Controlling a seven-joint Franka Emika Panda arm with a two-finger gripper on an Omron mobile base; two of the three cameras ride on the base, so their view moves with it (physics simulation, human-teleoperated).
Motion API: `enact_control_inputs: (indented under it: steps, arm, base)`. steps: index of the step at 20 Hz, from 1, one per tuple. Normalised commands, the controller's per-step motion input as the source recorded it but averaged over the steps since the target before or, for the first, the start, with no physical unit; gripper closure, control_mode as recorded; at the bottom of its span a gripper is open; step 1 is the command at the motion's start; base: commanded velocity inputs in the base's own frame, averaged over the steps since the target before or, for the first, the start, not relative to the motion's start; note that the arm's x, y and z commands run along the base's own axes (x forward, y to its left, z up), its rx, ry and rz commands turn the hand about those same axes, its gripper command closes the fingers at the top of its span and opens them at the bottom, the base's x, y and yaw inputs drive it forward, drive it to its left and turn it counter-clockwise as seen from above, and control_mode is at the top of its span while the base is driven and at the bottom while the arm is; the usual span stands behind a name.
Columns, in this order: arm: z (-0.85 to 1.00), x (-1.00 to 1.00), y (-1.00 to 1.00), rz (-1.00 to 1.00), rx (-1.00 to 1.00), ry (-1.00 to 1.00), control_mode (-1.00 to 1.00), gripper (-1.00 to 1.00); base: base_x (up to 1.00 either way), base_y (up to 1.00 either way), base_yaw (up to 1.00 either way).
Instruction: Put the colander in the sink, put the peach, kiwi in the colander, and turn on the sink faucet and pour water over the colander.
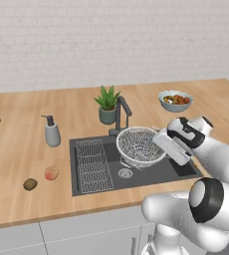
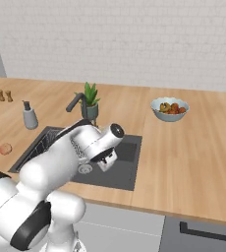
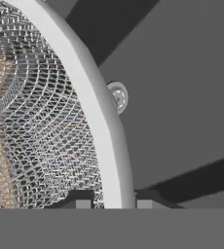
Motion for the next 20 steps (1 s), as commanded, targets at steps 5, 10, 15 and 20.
enact_control_inputs:
  steps: [5, 10, 15, 20]
  arm:
    - [-0.34, 0.34, 0.00, 0.09, 0.00, 0.00, -1.00, 1.00]
    - [-0.53, 0.24, -0.06, 0.08, 0.00, 0.03, -1.00, 1.00]
    - [-0.51, 0.17, -0.08, 0.03, 0.00, 0.04, -1.00, 1.00]
    - [-0.41, 0.21, 0.00, 0.00, 0.00, 0.03, -1.00, 1.00]
  base:
    - [0.00, 0.00, 0.00]
    - [0.00, 0.00, 0.00]
    - [0.00, 0.00, 0.00]
    - [0.00, 0.00, 0.00]
